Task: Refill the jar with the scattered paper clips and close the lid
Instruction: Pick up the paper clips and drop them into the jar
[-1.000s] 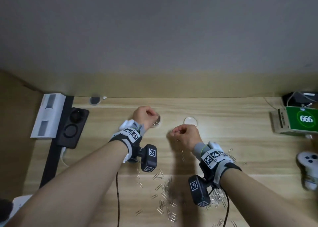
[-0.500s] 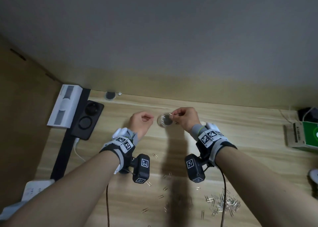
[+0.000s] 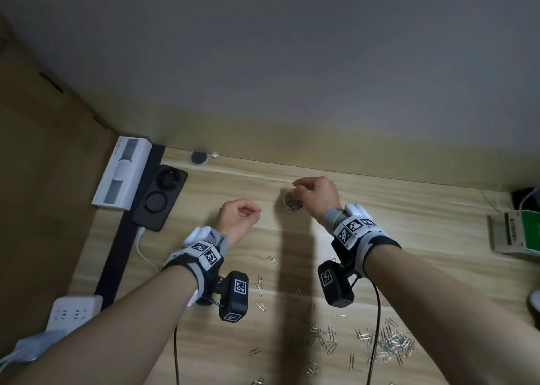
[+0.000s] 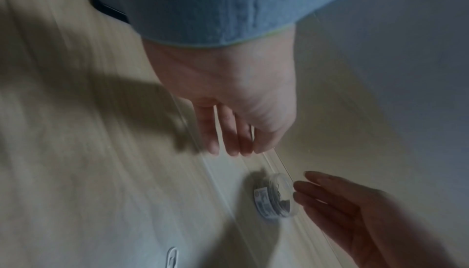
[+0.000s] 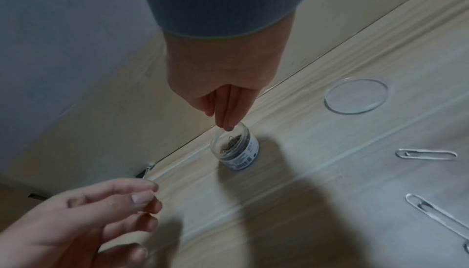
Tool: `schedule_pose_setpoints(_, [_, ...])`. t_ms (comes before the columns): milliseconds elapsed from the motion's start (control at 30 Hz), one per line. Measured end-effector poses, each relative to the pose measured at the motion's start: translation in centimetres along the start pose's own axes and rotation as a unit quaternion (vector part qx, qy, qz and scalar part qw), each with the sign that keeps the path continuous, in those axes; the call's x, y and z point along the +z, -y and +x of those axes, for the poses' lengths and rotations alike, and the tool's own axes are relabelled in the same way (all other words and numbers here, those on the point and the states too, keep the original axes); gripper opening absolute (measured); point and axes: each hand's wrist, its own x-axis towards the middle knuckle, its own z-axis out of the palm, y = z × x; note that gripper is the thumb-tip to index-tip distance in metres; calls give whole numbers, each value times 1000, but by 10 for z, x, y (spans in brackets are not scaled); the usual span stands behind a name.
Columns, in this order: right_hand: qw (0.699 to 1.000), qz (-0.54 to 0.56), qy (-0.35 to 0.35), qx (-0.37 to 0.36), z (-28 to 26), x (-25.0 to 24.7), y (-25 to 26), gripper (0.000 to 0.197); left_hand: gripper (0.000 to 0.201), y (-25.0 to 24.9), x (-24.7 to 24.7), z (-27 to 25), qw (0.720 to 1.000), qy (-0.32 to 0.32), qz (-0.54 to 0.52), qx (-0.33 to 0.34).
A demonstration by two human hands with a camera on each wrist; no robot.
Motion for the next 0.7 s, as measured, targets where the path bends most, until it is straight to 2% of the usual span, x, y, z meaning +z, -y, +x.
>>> schedule_pose_setpoints(133, [999, 46, -6, 28, -8, -10, -19, 21, 10, 6, 5, -8, 998, 33, 45, 0])
schedule_pose_setpoints(267, [999, 11, -10, 46, -35, -25, -44, 17, 13, 20, 18, -18, 985, 46, 165, -17])
schedule_pose_setpoints(400, [997, -49, 5, 60, -72, -28, -88, 12, 39, 37, 41, -40, 959, 102, 265, 9])
schedule_pose_setpoints(467, [993, -84, 11, 77, -89, -24, -108, 16, 45, 43, 54, -52, 948, 108, 299, 32])
schedule_pose_setpoints(567, [992, -90, 22, 80, -109, -16, -126, 23, 44, 46, 68, -67, 931, 119, 340, 49])
schedule_pose_setpoints(700, [993, -89, 44, 66, -134, -4, -143, 23, 38, 53, 83, -89, 931, 151, 327, 65])
